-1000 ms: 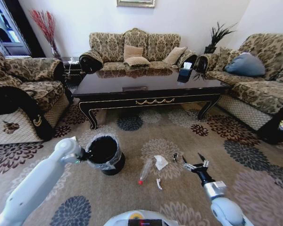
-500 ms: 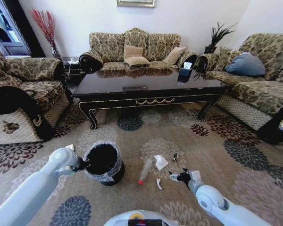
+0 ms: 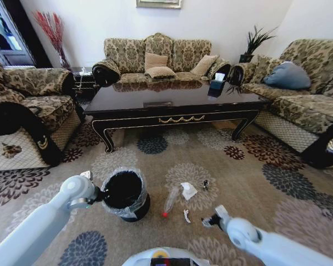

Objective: Move to the front of the table and pick up the trash from the floor, then place it into the trash bin.

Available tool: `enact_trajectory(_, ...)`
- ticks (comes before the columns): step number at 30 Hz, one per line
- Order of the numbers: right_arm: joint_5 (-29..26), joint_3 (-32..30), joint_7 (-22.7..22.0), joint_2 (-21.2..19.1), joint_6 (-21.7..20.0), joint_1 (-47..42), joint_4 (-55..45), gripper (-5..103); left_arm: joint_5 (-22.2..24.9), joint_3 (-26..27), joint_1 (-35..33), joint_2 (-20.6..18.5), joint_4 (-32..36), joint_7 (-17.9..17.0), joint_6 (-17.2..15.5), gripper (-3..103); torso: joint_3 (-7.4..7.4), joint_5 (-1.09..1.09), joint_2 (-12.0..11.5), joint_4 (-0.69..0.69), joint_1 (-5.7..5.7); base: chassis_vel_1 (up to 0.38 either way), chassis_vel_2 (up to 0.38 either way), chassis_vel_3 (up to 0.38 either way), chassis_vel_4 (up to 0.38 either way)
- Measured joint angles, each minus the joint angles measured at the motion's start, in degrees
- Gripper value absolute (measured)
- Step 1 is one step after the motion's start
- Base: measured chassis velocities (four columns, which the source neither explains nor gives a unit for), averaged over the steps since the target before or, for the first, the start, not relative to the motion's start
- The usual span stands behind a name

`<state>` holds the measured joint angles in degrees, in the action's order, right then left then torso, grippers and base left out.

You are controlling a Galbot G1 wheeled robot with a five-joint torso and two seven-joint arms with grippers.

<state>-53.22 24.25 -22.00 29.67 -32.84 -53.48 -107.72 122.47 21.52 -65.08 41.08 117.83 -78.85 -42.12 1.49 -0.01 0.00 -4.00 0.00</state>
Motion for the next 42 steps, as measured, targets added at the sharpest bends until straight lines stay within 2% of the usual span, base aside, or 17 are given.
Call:
enact_trajectory(1,-0.3,2.0,0.5,0.6,0.0,2.1,0.3,100,-0.1,0.3,-0.3,-0.1,0.1,0.0,0.0,0,0.00,0.00,0.0,0.00,0.00,0.000,0.000,0.000,0.000)
enact_trajectory(3,-1.5,10.1,1.5,3.2,-0.5,11.1,1.9,100,-0.2,1.3,-1.2,-0.3,0.3,0.0,0.0,0,0.00,0.02,0.0,-0.02,0.00,0.000,0.000,0.000,0.000)
enact_trajectory(4,-1.5,10.1,1.5,3.2,-0.5,11.1,1.9,100,-0.2,1.3,-1.2,-0.3,0.3,0.0,0.0,0,0.00,0.02,0.0,-0.02,0.00,0.000,0.000,0.000,0.000)
enact_trajectory(8,-2.7,18.2,2.1,7.7,-1.6,18.0,4.7,100,-0.4,2.9,-2.5,-0.8,0.8,0.0,0.0,0,0.00,0.01,0.0,-0.03,0.00,0.000,0.000,0.000,0.000)
enact_trajectory(16,-2.4,23.7,2.3,10.4,-1.9,19.1,7.7,100,-0.2,5.2,-5.1,-0.9,1.6,0.0,0.0,0,0.00,-0.01,0.0,-0.05,0.00,0.000,0.000,0.000,0.000)
enact_trajectory(23,-0.7,22.3,3.9,11.5,-0.7,17.0,12.5,100,-0.1,6.8,-7.5,-0.8,2.8,0.0,0.0,0,-0.01,0.01,0.0,-0.04,0.00,0.000,0.000,0.000,0.000)
enact_trajectory(38,1.6,19.0,6.2,12.8,0.8,13.8,16.5,101,0.7,7.6,-6.1,-2.1,2.7,-0.1,0.0,0,0.00,0.01,0.0,-0.04,0.00,0.000,0.000,0.000,0.000)
enact_trajectory(41,2.6,18.6,7.0,12.9,1.4,13.5,17.7,86,0.6,7.6,-6.3,-1.9,2.8,-0.1,0.0,0,-0.01,0.01,0.0,-0.04,0.00,0.000,0.000,0.000,0.000)
enact_trajectory(42,2.6,18.6,7.0,12.9,1.4,13.5,17.7,86,0.6,7.6,-6.3,-1.9,2.8,-0.1,0.0,0,-0.01,0.01,0.0,-0.04,0.00,0.000,0.000,0.000,0.000)
